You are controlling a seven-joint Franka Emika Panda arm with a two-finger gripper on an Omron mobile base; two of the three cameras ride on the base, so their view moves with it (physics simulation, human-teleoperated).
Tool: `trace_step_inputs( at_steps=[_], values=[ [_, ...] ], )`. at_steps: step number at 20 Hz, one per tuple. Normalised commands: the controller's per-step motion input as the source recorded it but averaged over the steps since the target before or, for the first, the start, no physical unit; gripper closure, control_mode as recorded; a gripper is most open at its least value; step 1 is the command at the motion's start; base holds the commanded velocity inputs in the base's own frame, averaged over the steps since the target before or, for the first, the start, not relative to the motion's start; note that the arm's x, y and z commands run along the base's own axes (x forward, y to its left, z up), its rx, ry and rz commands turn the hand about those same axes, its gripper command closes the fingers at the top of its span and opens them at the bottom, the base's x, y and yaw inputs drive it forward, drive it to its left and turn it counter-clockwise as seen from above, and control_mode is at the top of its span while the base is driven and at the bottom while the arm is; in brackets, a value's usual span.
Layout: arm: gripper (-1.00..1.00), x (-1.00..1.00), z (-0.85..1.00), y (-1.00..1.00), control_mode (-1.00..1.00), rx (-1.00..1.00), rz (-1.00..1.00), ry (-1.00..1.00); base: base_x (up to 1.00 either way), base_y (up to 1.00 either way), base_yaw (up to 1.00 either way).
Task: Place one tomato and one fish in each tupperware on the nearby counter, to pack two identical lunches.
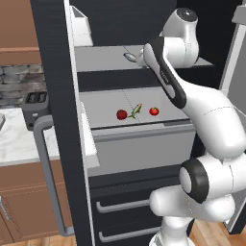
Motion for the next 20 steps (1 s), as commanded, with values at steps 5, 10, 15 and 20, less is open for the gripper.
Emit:
trace_step_inputs(
  at_steps=[5,10,15,20],
  values=[
    [-1.00,0.51,-0.18,0.01,-1.00,0.00,0.04,0.00,0.00,0.00,0.00],
    [-1.00,0.49,-0.07,0.01,-1.00,0.00,0.07,0.00,0.00,0.00,0.00],
    [-1.00,0.52,-0.06,0.01,-1.00,0.00,0.10,0.00,0.00,0.00,0.00],
    [-1.00,0.57,-0.06,0.03,-1.00,0.00,0.09,0.00,0.00,0.00,0.00]
  ],
)
